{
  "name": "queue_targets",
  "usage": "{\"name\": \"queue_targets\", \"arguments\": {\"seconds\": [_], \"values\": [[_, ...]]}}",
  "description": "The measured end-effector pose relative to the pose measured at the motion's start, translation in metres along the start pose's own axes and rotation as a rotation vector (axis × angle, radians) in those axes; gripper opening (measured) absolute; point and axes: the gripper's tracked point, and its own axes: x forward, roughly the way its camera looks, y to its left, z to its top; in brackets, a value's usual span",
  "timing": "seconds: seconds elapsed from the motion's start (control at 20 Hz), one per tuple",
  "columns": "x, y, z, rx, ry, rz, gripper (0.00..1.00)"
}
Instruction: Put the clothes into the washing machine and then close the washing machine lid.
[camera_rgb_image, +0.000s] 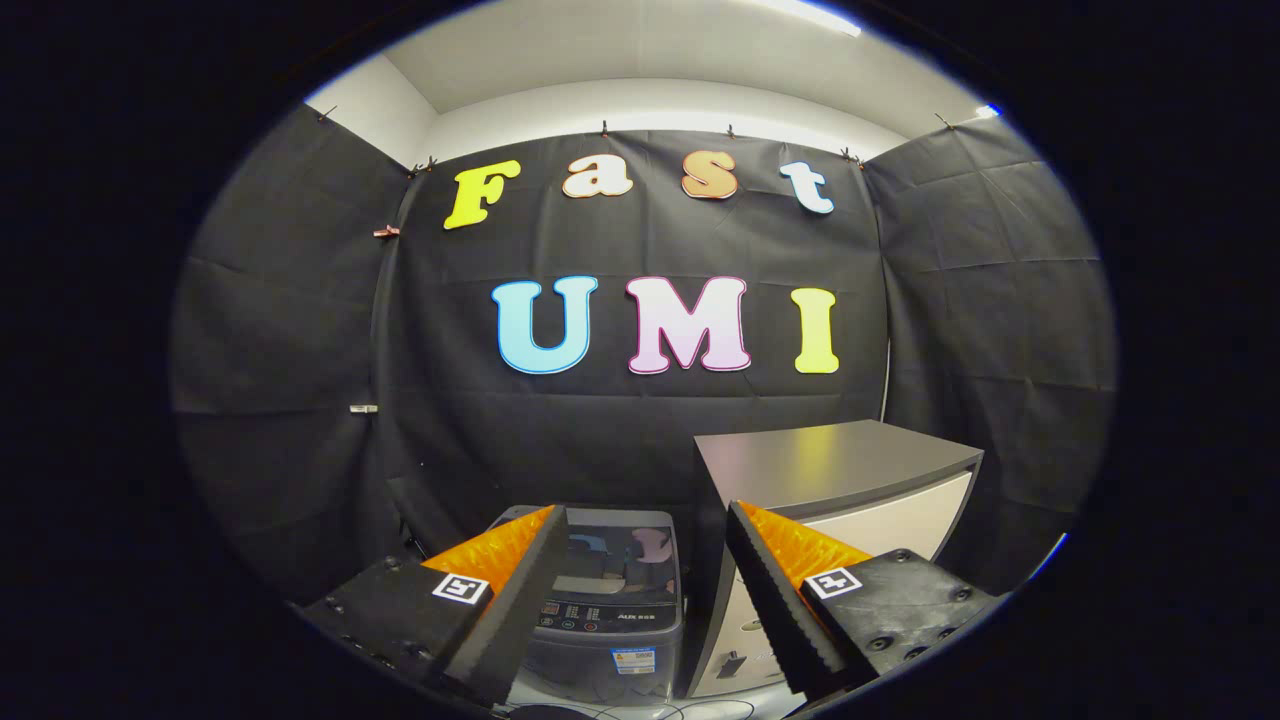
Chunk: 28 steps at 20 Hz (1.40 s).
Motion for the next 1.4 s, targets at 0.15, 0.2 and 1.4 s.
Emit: {"name": "queue_targets", "arguments": {"seconds": [0.15, 0.2, 1.4], "values": [[-0.002, -0.003, 0.002, -0.010, -0.004, -0.010, 0.99], [-0.003, -0.001, 0.004, -0.006, -0.010, -0.008, 0.99], [0.001, 0.000, -0.012, -0.047, 0.003, 0.005, 0.99]]}}
